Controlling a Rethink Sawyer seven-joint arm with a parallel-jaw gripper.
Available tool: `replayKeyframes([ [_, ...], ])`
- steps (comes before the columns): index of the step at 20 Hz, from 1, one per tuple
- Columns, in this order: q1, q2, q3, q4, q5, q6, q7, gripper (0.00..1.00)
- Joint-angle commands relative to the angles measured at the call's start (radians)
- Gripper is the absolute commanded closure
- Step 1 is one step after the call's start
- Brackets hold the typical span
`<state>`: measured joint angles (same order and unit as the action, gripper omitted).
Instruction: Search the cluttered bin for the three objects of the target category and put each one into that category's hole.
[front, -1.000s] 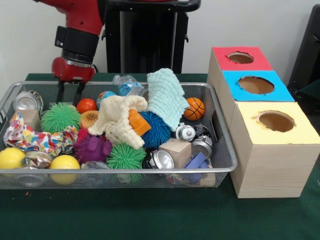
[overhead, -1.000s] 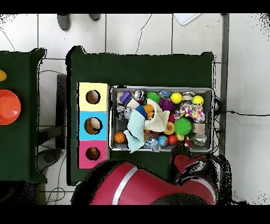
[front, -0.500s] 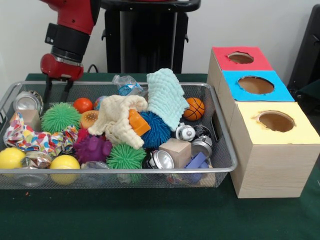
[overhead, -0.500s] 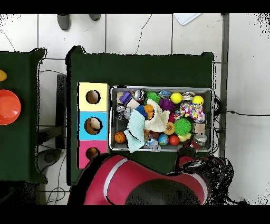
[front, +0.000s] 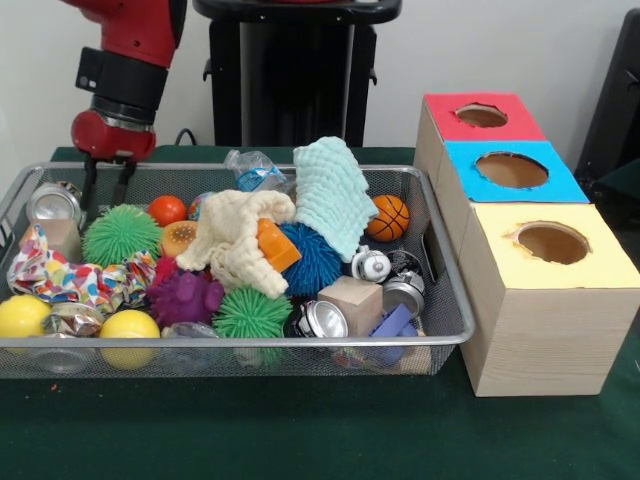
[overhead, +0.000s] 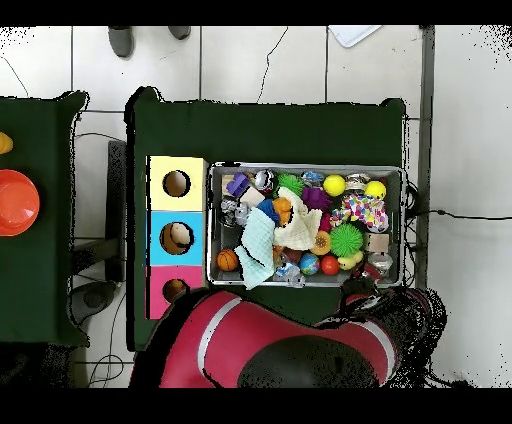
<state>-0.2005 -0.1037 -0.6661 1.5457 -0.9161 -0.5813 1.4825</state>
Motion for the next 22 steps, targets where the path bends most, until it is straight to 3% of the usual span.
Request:
replayKeyframes([
  [1,-0.016,0.021,0.196,-0.115,-0.212,0.083,0.227,0.0],
  [7,-0.013,0.013,0.226,-0.118,-0.304,0.145,0.305,0.0],
  [18,-0.016,-0.01,0.257,-0.109,-0.366,0.201,0.322,0.0],
  [22,-0.008,-0.02,0.273,-0.103,-0.426,0.226,0.384,0.0],
])
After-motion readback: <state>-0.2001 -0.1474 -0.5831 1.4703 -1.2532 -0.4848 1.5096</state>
